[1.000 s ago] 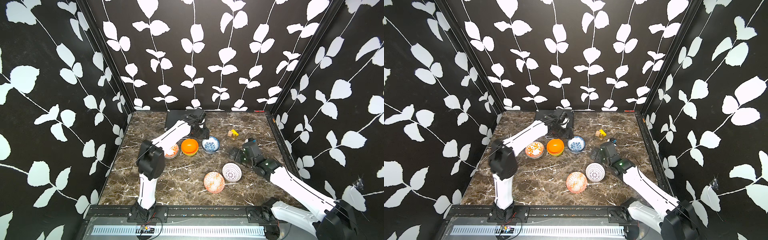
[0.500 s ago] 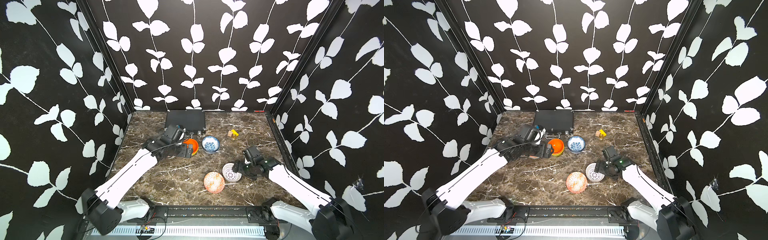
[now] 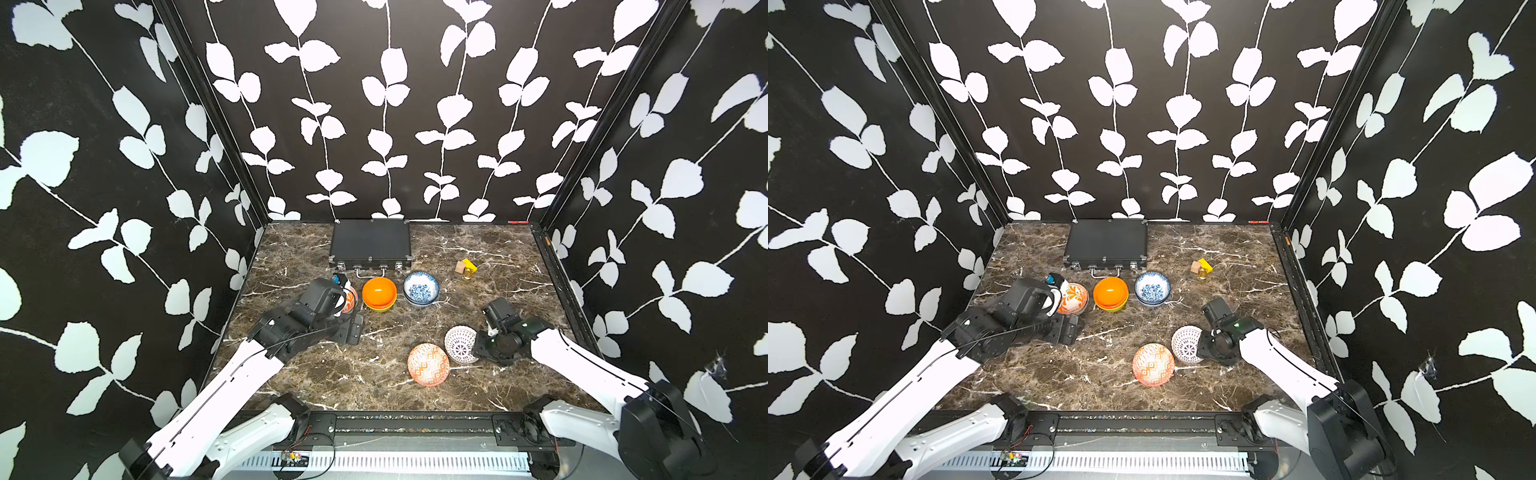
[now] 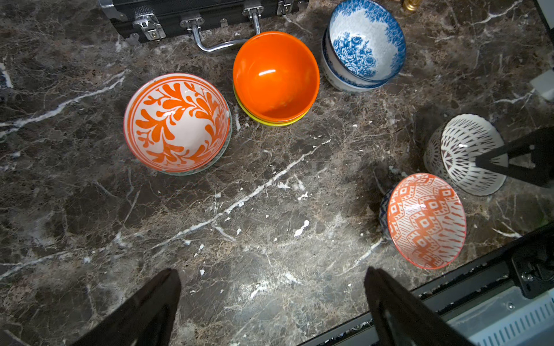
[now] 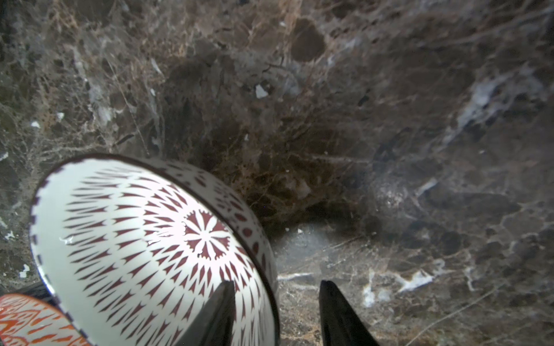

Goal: Stack the bowls
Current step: Pick up the bowl from the center of the board, then place the bowl at the center of the board.

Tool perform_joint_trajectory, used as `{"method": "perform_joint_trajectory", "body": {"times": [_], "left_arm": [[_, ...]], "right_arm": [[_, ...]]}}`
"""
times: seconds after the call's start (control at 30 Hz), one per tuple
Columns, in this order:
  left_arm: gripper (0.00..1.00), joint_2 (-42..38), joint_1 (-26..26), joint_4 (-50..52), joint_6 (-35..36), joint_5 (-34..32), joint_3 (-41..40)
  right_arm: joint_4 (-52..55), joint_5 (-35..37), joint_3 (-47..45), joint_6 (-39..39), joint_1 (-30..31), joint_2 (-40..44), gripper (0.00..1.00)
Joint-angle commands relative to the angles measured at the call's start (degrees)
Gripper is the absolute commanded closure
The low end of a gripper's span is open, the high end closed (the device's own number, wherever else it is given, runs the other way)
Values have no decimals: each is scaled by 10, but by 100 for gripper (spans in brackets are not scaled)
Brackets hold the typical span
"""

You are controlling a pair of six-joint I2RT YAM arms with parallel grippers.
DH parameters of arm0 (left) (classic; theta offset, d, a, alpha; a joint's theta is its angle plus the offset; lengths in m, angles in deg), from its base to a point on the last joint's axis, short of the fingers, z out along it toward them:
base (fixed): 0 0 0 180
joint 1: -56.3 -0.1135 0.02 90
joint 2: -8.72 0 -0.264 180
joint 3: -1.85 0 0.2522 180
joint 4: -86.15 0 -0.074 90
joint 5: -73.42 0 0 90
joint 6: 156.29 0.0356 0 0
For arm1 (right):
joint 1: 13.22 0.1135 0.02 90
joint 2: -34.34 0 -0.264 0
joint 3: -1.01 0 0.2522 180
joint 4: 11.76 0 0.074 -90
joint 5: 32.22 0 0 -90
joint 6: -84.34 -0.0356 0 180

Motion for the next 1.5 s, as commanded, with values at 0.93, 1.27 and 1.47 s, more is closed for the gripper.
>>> {"method": "perform_joint_trajectory", "body": {"times": [0.93, 1.27, 1.47], "left_arm": [[1, -40, 2, -29, 9, 4, -35], [2, -42, 2, -30, 8, -1, -35], [1, -44, 2, -30, 7, -6, -35]], "right_arm": [[-5, 74, 153, -4, -49, -108, 100], [-62, 16, 230, 2, -102, -208, 100], [-81, 2, 260, 3, -110, -249, 100]]}}
